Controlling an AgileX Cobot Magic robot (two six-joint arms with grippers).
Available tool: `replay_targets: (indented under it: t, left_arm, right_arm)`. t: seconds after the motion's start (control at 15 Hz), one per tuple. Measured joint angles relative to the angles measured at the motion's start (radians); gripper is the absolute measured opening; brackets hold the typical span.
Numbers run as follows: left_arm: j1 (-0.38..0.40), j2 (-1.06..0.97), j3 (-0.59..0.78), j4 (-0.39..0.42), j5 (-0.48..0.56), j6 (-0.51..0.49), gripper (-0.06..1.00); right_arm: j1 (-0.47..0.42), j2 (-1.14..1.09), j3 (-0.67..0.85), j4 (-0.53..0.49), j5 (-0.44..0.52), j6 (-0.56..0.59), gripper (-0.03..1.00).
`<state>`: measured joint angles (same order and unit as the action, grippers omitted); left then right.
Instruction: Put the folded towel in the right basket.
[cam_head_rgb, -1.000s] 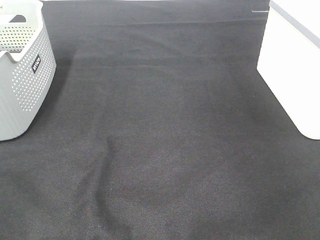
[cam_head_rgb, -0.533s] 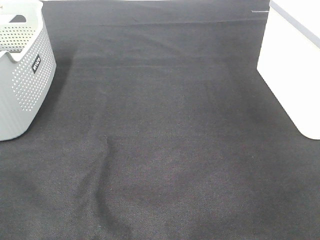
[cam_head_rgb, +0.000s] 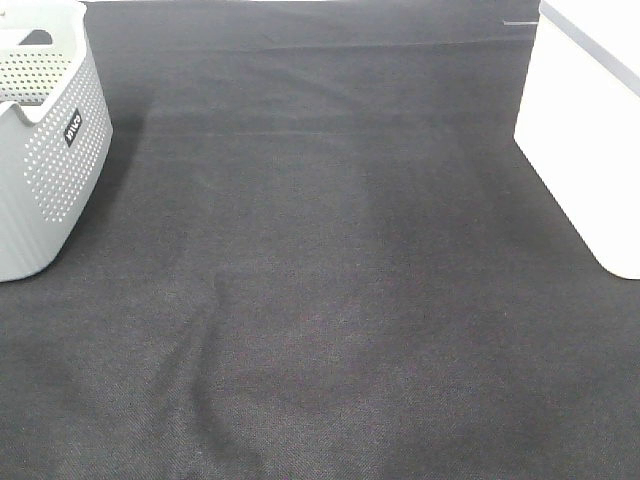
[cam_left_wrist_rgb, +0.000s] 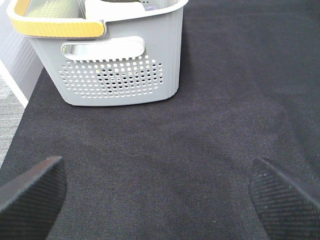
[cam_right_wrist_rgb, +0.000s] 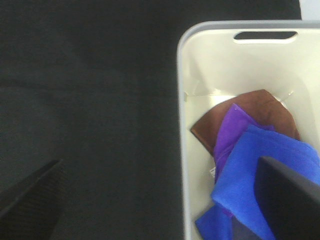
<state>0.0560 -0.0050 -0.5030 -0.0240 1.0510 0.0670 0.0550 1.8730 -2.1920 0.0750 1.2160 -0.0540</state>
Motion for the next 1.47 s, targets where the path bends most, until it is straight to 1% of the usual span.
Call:
replay_targets:
  t: [0.13,0.33,0.47,0.53,0.6,0.8,0.87,1.13,1.2,1.47]
  left_arm:
    - [0.0,0.0,0.0,0.0,0.0,0.0,0.92]
    - [0.0,0.0,0.0,0.0,0.0,0.0,0.92]
    - [0.0,0.0,0.0,0.0,0.0,0.0,0.92]
    - [0.0,0.0,0.0,0.0,0.0,0.0,0.92]
    - [0.0,0.0,0.0,0.0,0.0,0.0,0.92]
    - [0.0,0.0,0.0,0.0,0.0,0.0,0.92]
    - [0.0,0.0,0.0,0.0,0.0,0.0,0.92]
    - [0.0,0.0,0.0,0.0,0.0,0.0,0.92]
    - [0.0,0.0,0.0,0.0,0.0,0.0,0.92]
    - [0.0,0.0,0.0,0.0,0.0,0.0,0.92]
  right_arm:
    - [0.016,-0.058,0.049,0.004,0.0,0.0,0.97]
    - [0.017,-0.267,0.306,0.0,0.0,0.029,0.97]
    - [0.017,-0.439,0.516,0.0,0.0,0.039,0.97]
    - [0.017,-0.592,0.681,0.0,0.0,0.04,0.97]
    - [0.017,-0.7,0.797,0.0,0.0,0.045,0.97]
    - [0.017,-0.983,1.084,-0.001,0.001,0.054,0.96]
    - [0.017,-0.983,1.084,-0.001,0.001,0.054,0.96]
    - [0.017,-1.293,1.338,-0.033,0.008,0.054,0.96]
    - [0.017,-1.408,1.404,-0.043,0.008,0.054,0.96]
    - [0.017,-1.691,1.521,-0.112,0.008,0.054,0.96]
